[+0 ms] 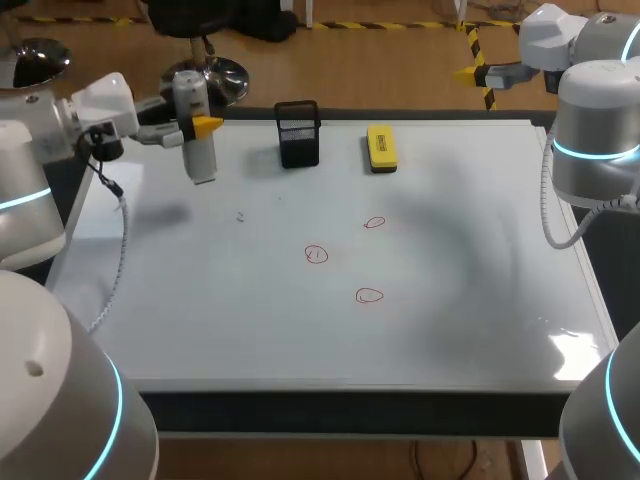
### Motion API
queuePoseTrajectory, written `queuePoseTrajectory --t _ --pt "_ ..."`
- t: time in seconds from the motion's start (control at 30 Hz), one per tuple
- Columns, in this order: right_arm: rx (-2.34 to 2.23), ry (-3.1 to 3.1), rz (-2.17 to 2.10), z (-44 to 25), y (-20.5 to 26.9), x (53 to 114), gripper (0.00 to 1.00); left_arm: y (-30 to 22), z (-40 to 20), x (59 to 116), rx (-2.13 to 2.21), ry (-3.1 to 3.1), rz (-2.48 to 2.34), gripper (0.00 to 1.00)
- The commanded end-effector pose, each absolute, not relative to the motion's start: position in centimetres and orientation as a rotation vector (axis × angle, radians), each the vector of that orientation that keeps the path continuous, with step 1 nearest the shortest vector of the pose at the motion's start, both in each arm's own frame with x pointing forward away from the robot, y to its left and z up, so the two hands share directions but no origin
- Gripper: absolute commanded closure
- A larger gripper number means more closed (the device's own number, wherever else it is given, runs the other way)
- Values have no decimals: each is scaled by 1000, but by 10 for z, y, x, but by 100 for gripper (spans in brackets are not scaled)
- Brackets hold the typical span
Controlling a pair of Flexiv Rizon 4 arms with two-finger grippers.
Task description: Pick up the inspection probe, press it on each red-marked spot on the whiteboard one by one, put down the probe, pick up the eraser, and wipe off all the red marks.
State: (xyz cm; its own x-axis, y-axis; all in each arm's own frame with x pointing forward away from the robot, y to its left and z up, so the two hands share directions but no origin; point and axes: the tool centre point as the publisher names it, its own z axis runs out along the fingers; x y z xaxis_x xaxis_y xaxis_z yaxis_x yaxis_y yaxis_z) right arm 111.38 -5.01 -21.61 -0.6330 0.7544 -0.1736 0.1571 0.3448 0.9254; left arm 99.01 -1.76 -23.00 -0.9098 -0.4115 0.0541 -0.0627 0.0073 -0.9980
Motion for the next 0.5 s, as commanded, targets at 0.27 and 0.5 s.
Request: queuePoseTrajectory --t 0.27,0.5 --pt "793 2013 1291 -216 -50 1114 0 -10 -248 992 -547 2024 -2013 100" --pt "793 2013 1291 -216 -50 1114 0 -8 -258 992 -577 2038 -2002 100"
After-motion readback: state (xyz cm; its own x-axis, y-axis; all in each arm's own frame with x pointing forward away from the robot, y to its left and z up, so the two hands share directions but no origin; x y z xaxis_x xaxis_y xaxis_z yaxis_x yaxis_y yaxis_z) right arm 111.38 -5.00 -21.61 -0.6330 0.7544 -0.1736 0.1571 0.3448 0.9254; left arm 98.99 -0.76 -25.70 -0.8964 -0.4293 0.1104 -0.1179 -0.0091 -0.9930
